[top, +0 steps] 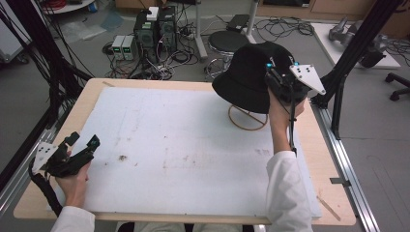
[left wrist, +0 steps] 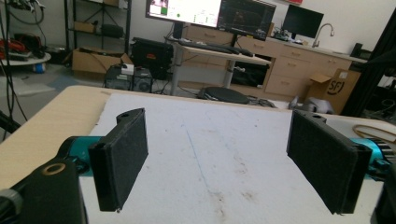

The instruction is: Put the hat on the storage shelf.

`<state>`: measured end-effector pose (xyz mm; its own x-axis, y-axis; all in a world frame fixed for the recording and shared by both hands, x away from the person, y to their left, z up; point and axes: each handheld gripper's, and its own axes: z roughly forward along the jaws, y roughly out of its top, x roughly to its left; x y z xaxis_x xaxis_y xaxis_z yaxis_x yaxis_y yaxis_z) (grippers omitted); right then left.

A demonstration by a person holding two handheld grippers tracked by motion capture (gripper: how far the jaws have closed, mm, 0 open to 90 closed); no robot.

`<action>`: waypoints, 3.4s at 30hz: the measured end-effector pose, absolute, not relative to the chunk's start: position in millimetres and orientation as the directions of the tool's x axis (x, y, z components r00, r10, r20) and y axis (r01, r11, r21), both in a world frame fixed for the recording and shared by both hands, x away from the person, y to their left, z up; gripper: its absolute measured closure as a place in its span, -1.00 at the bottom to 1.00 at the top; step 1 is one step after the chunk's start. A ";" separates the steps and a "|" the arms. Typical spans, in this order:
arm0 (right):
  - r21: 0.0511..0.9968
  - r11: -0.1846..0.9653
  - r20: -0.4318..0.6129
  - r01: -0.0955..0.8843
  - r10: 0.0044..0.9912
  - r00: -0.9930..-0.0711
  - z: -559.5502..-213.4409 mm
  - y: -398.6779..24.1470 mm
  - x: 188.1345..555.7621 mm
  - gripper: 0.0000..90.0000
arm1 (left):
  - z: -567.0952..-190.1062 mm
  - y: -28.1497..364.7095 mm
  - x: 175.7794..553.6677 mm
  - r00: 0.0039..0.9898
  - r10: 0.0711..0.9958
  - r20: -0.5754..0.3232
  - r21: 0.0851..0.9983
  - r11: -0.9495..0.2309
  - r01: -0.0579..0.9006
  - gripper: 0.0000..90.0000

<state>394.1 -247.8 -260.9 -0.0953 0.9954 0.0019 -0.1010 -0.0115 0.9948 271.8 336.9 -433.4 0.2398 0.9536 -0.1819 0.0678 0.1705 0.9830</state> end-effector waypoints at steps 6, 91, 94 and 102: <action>0.992 -0.084 0.073 -0.095 0.992 -0.107 -251.9 -253.5 375.3 -0.47 | -432.1 335.8 269.5 0.228 0.961 -0.158 0.987 0.150 0.054 -0.55; 0.984 -0.009 0.018 0.175 0.998 -0.053 -427.7 -298.8 254.7 -0.71 | -436.5 338.0 273.0 0.230 0.947 -0.224 0.974 0.214 0.068 -0.55; 0.984 0.008 0.003 0.178 0.998 -0.062 -429.2 -297.6 254.0 -0.71 | -436.5 337.4 273.3 0.233 0.946 -0.224 0.974 0.214 0.070 -0.55; 0.982 0.017 -0.003 0.186 0.997 -0.073 -431.3 -296.6 254.2 -0.71 | -437.0 337.5 273.4 0.238 0.946 -0.221 0.975 0.210 0.074 -0.55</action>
